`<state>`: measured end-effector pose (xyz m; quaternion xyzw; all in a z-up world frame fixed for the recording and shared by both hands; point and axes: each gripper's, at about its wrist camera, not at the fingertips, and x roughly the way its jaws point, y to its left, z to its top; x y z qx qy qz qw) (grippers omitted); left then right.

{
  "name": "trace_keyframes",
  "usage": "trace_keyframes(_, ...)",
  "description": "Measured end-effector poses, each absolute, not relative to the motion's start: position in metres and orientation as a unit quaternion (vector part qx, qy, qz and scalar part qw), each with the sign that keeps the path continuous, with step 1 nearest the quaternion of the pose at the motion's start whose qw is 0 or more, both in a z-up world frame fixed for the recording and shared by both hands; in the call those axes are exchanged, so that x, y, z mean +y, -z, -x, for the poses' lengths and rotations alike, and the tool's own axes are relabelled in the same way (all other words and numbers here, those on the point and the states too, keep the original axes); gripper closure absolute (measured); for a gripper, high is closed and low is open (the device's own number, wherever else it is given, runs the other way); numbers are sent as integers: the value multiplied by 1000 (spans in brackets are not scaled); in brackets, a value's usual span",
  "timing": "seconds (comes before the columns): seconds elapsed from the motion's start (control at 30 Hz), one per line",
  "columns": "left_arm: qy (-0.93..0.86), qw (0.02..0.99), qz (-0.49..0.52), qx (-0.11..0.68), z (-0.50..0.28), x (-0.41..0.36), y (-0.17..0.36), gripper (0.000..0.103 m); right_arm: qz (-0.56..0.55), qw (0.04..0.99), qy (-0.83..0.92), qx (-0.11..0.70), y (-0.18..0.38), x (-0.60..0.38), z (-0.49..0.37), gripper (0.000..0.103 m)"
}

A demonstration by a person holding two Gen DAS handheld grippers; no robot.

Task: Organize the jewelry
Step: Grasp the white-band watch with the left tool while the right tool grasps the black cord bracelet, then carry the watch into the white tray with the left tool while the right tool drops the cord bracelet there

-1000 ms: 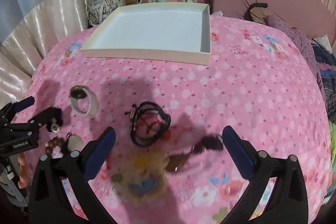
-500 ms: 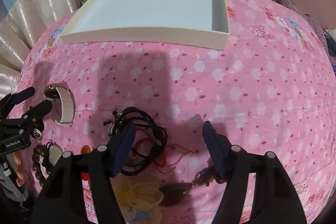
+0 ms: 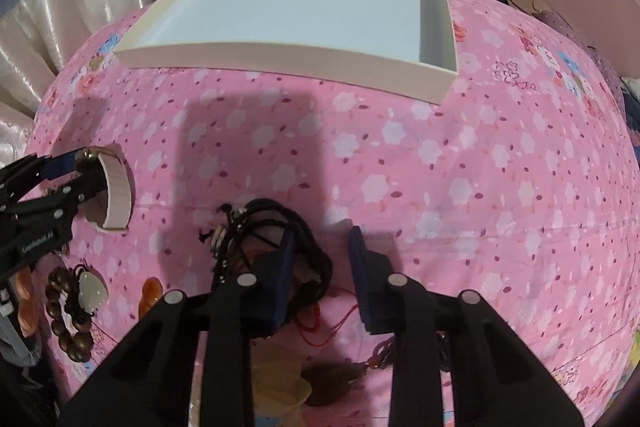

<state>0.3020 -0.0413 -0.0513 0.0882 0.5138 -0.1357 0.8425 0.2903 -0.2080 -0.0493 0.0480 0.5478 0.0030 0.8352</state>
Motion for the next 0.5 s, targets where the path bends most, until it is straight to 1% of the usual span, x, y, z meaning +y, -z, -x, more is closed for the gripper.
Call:
trace_keyframes(0.07, 135, 841, -86, 517, -304, -40, 53, 60, -56, 836, -4, 546, 49, -211, -291, 79)
trace_keyframes(0.13, 143, 839, -81, 519, -306, -40, 54, 64, -61, 839, -1, 540, 49, -215, -293, 87)
trace_keyframes(0.2, 149, 839, -82, 516, -308, -43, 54, 73, -62, 840, -3, 539, 51, -219, -298, 89)
trace_keyframes(0.33, 149, 843, -92, 508, -306, -49, 54, 75, -74, 844, -11, 531, 49, -225, -301, 94)
trace_keyframes(0.5, 150, 848, -93, 499, -301, -48, 52, 75, -75, 852, -13, 518, 49, -230, -303, 94)
